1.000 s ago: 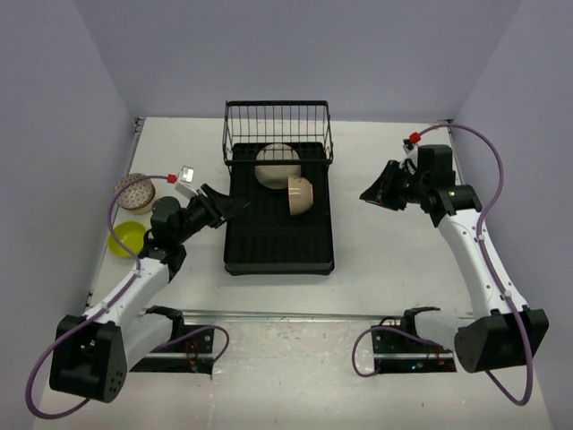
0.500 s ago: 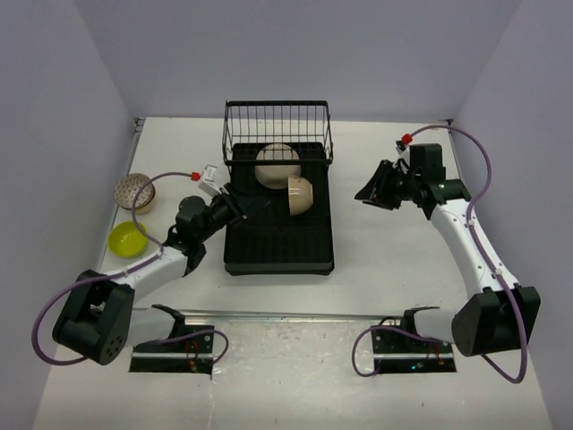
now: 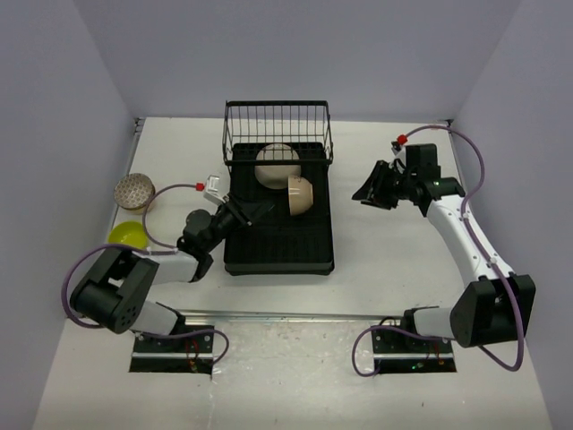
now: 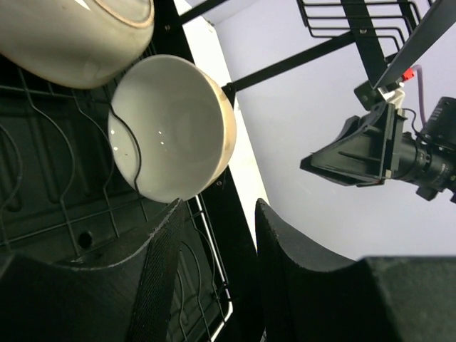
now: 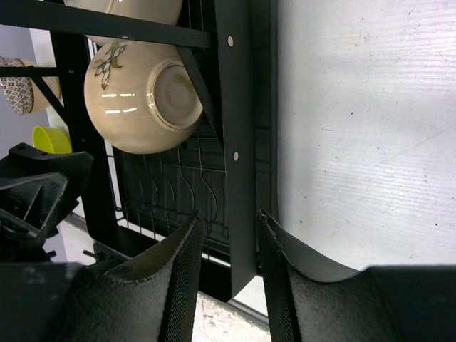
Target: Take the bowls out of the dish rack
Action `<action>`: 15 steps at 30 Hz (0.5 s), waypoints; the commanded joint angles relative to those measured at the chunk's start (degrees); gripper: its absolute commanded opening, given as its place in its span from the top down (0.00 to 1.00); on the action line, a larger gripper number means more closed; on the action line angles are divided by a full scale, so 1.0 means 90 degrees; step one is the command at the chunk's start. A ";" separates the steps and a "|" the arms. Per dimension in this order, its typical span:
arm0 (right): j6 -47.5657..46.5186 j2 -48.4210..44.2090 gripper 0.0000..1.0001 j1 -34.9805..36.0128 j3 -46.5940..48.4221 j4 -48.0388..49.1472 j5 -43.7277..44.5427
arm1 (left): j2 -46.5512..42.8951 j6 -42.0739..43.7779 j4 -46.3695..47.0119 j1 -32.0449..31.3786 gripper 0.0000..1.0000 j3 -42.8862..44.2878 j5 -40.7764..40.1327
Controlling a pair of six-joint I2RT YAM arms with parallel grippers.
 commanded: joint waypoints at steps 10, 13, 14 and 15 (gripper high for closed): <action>-0.0281 0.0256 0.59 0.0020 0.0269 0.0183 -0.0138 | 0.1452 -0.0361 0.1985 -0.0765 0.56 0.0437 -0.0531; -0.0320 0.0256 0.59 0.0020 0.0279 0.0173 -0.0167 | 0.1677 -0.0410 0.2268 -0.0795 0.56 0.0496 -0.0532; -0.0320 0.0246 0.59 0.0020 0.0279 0.0183 -0.0177 | 0.1726 -0.0400 0.2327 -0.0795 0.56 0.0516 -0.0532; -0.0330 0.0256 0.59 0.0020 0.0279 0.0183 -0.0187 | 0.1823 -0.0400 0.2366 -0.0795 0.56 0.0593 -0.0512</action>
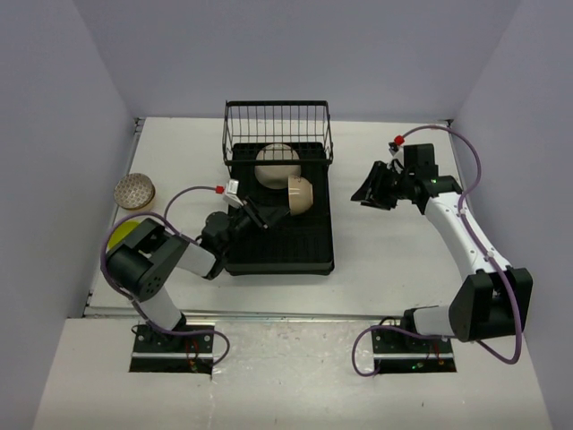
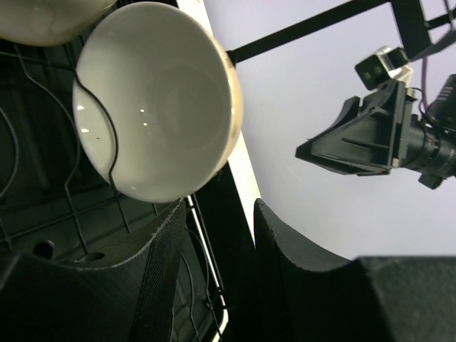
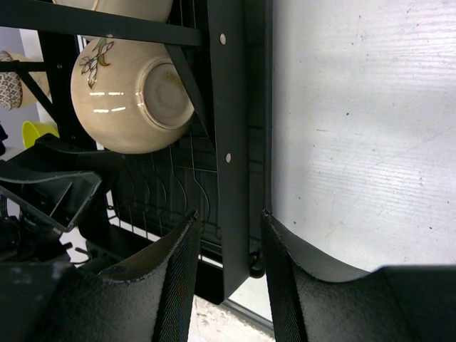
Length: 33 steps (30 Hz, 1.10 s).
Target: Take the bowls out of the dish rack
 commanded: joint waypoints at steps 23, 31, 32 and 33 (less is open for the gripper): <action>-0.0231 -0.0073 0.59 0.0020 0.0174 0.0154 -0.0275 | 0.1170 -0.0014 0.1521 -0.0042 0.58 0.1091 -0.0038; -0.0329 -0.0151 0.60 0.0020 0.0105 0.0086 -0.0226 | 0.1610 -0.0218 0.2019 -0.0022 0.67 0.1345 -0.0008; -0.0338 -0.0151 0.60 0.0020 0.0096 0.0086 -0.0226 | 0.1707 -0.0286 0.2145 -0.0022 0.70 0.1374 -0.0008; -0.0348 -0.0160 0.60 0.0020 0.0095 0.0086 -0.0226 | 0.1737 -0.0307 0.2204 -0.0022 0.72 0.1384 -0.0018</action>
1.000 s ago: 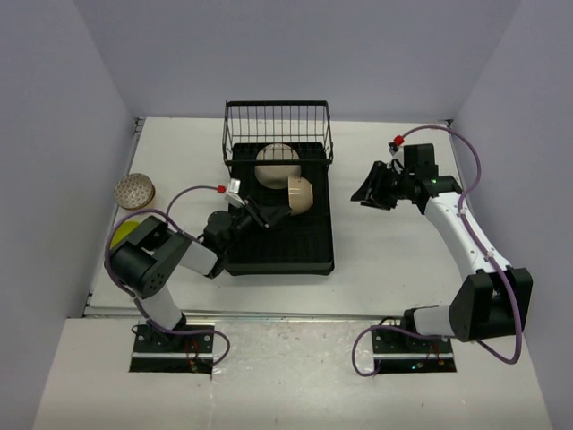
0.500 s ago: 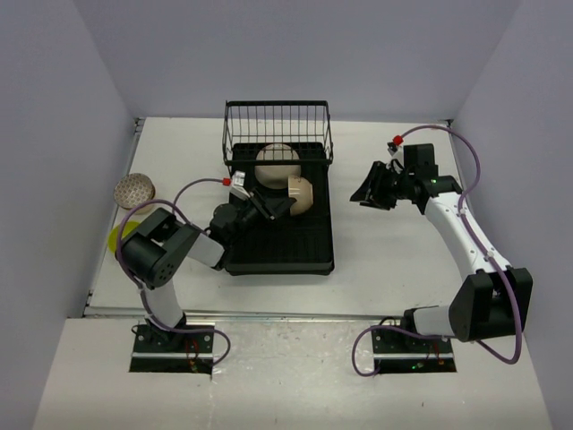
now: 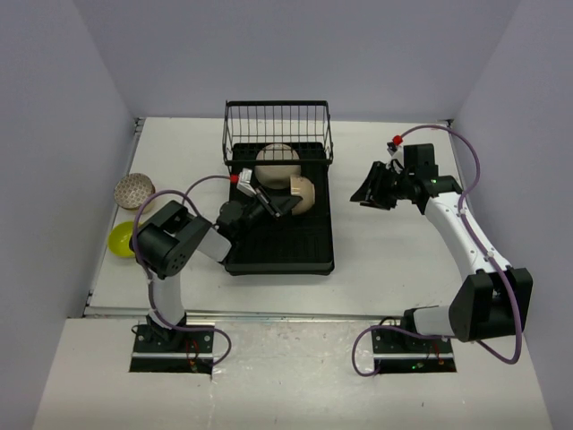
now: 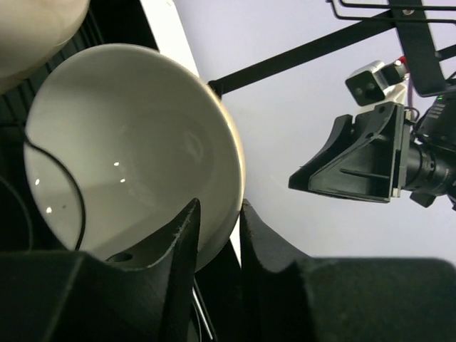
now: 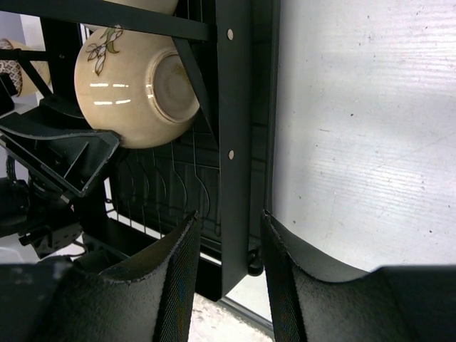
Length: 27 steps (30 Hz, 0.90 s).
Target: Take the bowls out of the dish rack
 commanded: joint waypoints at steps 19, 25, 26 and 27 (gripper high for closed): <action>-0.0256 -0.0219 0.61 0.0020 0.0200 -0.0078 -0.0005 | 0.0839 -0.0503 0.2103 0.0036 1.00 0.0322 -0.0376; -0.0208 -0.0229 0.62 0.0020 0.0181 -0.0049 -0.0014 | 0.0771 -0.0601 0.2220 0.0036 1.00 0.0380 -0.0327; -0.0198 -0.0229 0.62 0.0020 0.0171 -0.0039 -0.0014 | 0.0742 -0.0611 0.2220 0.0036 1.00 0.0380 -0.0327; -0.0198 -0.0229 0.62 0.0020 0.0190 -0.0049 -0.0014 | 0.0664 -0.0620 0.2230 0.0036 1.00 0.0400 -0.0308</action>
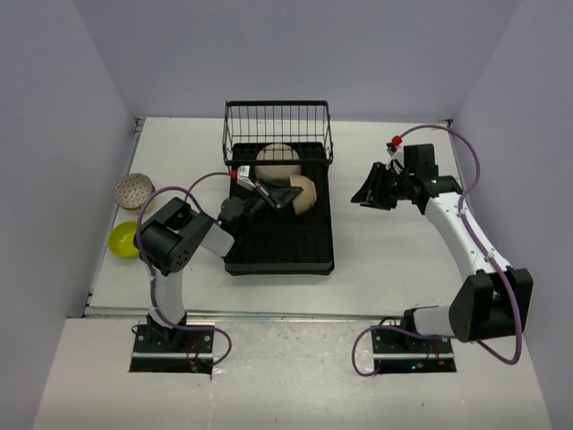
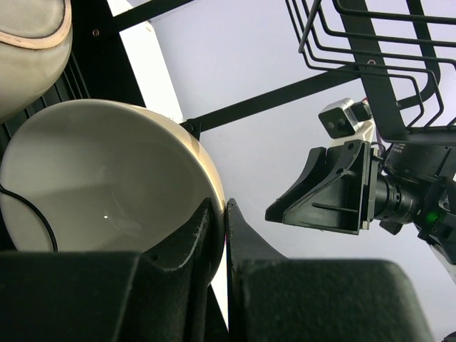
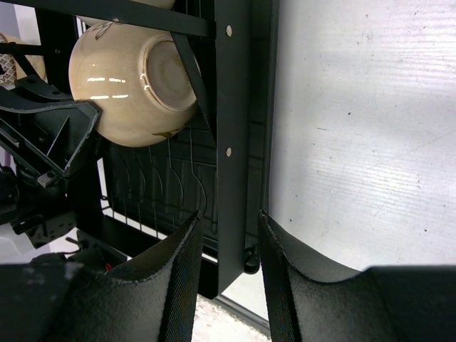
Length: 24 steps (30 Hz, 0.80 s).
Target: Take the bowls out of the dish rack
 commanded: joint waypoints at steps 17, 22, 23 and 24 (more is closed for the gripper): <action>-0.0015 -0.0319 0.63 0.0030 0.0074 0.0058 0.0010 | 0.0268 -0.0485 0.2842 0.0021 1.00 -0.0107 0.0050; -0.0035 -0.0319 0.63 0.0020 0.0064 0.0058 0.0010 | 0.0014 -0.0338 0.2940 0.0031 1.00 -0.0352 0.0011; -0.0016 -0.0329 0.63 0.0030 0.0054 0.0078 0.0000 | -0.0074 -0.0319 0.2950 0.0031 1.00 -0.0420 0.0002; -0.0025 -0.0310 0.63 0.0030 0.0054 0.0088 -0.0009 | -0.0123 -0.0280 0.2969 0.0031 1.00 -0.0450 -0.0008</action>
